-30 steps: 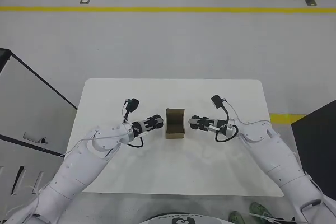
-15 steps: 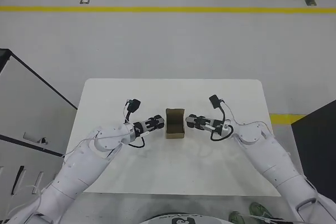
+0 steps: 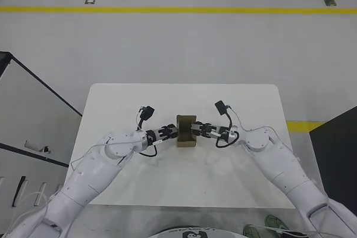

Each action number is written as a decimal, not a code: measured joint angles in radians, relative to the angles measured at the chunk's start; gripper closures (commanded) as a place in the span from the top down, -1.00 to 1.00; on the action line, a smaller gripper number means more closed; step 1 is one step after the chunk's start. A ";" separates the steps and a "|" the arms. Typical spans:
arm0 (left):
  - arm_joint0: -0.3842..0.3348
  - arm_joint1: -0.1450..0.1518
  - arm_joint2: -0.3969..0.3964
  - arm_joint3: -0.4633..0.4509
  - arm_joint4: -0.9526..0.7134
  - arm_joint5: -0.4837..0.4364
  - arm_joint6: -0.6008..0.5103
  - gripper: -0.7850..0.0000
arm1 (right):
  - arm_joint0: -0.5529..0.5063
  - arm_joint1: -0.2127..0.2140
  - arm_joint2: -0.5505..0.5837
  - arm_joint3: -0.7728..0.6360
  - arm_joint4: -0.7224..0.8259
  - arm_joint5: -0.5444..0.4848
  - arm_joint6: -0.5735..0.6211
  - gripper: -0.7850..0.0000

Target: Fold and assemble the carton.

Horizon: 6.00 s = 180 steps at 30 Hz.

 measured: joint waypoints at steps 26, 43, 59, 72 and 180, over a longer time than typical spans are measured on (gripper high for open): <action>-0.029 -0.025 -0.010 0.040 -0.010 -0.065 -0.075 -1.00 | 0.063 -0.051 -0.051 0.055 -0.059 0.047 -0.034 -1.00; -0.066 -0.053 0.023 0.095 0.042 -0.043 -0.062 -1.00 | 0.062 -0.060 -0.031 0.044 -0.087 0.052 -0.041 -1.00; -0.065 -0.060 0.006 0.109 0.054 -0.061 -0.090 -1.00 | 0.072 -0.081 -0.049 0.066 -0.119 0.083 -0.042 -1.00; -0.068 -0.068 0.000 0.116 0.080 -0.043 -0.084 -1.00 | 0.056 -0.079 -0.023 0.025 -0.148 0.084 -0.052 -1.00; -0.041 -0.109 -0.049 0.124 0.156 -0.072 -0.074 -1.00 | -0.008 -0.102 0.066 -0.047 -0.247 0.142 -0.061 -1.00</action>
